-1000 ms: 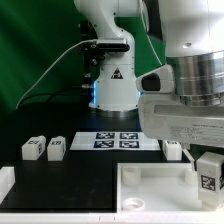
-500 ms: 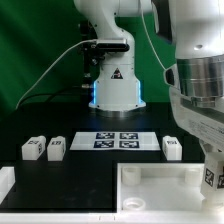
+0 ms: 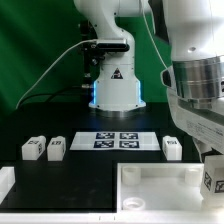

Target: Assemble one leg

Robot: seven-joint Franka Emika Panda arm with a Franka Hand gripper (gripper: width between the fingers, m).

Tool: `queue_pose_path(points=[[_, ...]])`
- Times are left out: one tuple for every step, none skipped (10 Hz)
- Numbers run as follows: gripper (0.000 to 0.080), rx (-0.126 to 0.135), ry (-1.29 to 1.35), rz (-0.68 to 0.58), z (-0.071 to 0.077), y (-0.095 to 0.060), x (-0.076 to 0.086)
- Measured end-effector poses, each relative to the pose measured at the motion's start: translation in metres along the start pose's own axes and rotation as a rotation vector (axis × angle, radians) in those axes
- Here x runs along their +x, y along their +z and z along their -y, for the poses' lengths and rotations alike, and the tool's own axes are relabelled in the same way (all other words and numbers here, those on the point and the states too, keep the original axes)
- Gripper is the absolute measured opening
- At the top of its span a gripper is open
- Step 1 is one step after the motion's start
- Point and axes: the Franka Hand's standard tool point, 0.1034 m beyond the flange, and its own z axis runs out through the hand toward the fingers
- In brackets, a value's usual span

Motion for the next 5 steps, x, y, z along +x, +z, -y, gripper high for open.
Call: queue_pose_path(points=[[0.0637,-0.006,-0.095,0.003,-0.001,0.0,0.0],[0.0637,-0.013,-0.198,0.007,-0.002,-0.001,0.001],[0.0647,-0.032,-0.254,0.02,-0.003,-0.001,-0.003],[0.0647,-0.035,-0.311,0.016,-0.001,-0.002,-0.008],[0.0649,-0.046,-0.5,0.003,-0.001,-0.001,-0.012]])
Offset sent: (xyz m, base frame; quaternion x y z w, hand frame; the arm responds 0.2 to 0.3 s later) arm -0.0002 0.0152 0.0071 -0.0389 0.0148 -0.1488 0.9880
